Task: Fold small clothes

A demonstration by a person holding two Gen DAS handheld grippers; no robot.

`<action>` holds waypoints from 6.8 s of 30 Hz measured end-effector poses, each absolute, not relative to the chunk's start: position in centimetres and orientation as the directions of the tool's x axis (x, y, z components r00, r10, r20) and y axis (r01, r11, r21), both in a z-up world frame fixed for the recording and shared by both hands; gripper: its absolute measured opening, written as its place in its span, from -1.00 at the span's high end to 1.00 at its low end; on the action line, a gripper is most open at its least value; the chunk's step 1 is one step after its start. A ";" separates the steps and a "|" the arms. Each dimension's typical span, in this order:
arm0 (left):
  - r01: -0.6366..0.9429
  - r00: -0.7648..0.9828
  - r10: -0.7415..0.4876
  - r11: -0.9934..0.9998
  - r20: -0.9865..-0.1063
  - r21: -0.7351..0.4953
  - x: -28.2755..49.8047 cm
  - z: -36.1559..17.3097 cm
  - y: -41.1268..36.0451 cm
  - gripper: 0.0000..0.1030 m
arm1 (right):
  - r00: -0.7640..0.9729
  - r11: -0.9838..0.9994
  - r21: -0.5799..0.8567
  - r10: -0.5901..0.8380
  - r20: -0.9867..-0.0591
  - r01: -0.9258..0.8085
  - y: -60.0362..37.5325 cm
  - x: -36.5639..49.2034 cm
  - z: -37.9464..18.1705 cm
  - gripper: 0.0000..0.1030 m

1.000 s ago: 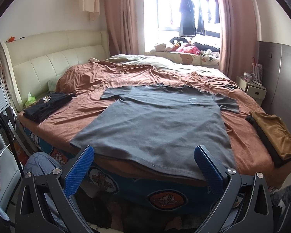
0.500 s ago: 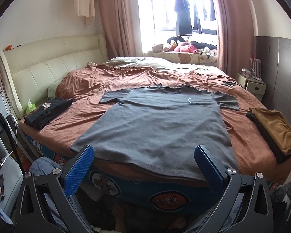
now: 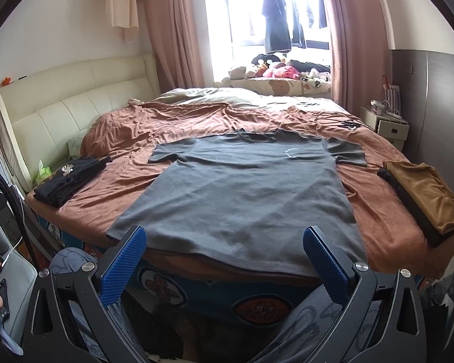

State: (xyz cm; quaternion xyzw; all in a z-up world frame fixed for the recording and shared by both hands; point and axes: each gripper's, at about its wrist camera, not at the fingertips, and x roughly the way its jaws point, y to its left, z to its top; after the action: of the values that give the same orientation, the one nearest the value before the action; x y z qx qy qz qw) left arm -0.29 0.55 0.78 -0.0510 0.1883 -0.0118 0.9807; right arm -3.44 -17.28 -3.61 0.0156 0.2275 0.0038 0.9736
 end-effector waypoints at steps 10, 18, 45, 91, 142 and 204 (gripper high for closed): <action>0.008 0.922 -0.050 0.994 -0.384 -0.110 0.5 0.8 0.1 -1.00 | 0.899 0.999 0.047 0.028 -0.436 -0.008 -18.0 -3.2 -3.3 -1.00; 0.011 0.915 -0.042 0.997 -0.402 -0.078 1.5 1.2 -0.4 -1.00 | 0.909 0.996 0.083 0.049 -0.414 -0.015 -18.7 -2.5 -3.8 -1.00; 0.084 0.880 -0.145 0.985 -0.451 -0.152 12.7 0.5 -1.6 -1.00 | 0.873 0.992 0.125 0.041 -0.486 0.023 -20.5 8.3 -5.0 -1.00; -0.064 0.704 -0.103 0.976 -0.702 -0.208 46.6 -6.2 2.4 -0.32 | 0.778 0.990 0.139 0.097 -0.620 -0.012 -21.9 36.0 -5.5 -1.00; -0.108 0.501 -0.007 0.992 -0.865 -0.070 78.3 -18.1 7.9 0.73 | 0.543 0.986 0.139 0.168 -0.823 -0.094 -18.6 65.0 -14.6 -0.11; 0.207 0.443 -0.117 0.978 -0.889 -0.026 73.8 -10.2 -12.2 -0.31 | 0.642 0.960 0.277 0.228 -0.732 -0.025 -29.9 55.1 -8.4 -0.43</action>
State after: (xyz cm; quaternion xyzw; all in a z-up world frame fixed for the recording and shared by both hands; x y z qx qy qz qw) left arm 73.81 -12.21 -10.24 0.0431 0.5189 -0.0954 0.8484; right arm 55.14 -29.85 -8.40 0.1216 0.4170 0.0706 0.8980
